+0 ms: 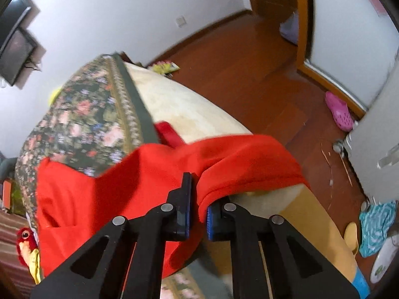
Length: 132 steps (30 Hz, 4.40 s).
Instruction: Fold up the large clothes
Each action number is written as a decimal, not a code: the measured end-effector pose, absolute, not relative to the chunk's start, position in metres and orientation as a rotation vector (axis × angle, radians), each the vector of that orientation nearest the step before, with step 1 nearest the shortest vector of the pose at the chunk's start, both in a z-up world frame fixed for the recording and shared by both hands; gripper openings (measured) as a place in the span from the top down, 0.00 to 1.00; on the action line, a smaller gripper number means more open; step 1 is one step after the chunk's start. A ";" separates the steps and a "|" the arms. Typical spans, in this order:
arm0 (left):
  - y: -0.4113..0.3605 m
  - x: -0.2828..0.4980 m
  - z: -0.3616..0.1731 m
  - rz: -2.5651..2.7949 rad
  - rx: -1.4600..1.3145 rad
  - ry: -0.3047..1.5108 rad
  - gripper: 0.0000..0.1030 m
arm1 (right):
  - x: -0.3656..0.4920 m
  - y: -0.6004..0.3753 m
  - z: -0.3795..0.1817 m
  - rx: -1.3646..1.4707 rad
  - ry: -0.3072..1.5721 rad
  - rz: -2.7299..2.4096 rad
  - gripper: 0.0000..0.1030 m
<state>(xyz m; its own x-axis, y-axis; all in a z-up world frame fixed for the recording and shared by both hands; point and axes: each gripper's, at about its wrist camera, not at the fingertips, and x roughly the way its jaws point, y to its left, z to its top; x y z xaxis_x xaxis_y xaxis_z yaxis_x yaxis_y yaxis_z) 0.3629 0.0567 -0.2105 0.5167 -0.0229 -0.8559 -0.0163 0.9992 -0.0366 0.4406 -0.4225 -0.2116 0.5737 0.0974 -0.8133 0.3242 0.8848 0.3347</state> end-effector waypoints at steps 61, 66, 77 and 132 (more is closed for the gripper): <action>0.005 0.342 -0.180 -0.155 -0.008 0.954 0.13 | 0.403 -0.352 -0.257 0.610 1.278 0.211 0.39; 0.016 0.345 -0.193 -0.123 -0.025 0.985 0.13 | 0.414 -0.349 -0.266 0.675 1.236 0.223 0.39; 0.037 0.345 -0.211 -0.079 -0.074 1.027 0.13 | 0.438 -0.337 -0.271 0.627 1.156 0.177 0.46; 0.242 0.222 -0.200 0.150 -0.406 0.885 0.13 | 0.340 0.055 -0.257 0.035 1.547 0.849 0.54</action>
<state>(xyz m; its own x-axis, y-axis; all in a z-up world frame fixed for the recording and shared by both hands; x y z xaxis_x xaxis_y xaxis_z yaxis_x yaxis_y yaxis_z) 0.2225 0.2421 -0.2000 0.6290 -0.0385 -0.7765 -0.2929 0.9135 -0.2825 0.3397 0.0550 -0.2566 -0.1921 0.4926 -0.8488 -0.4513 0.7237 0.5222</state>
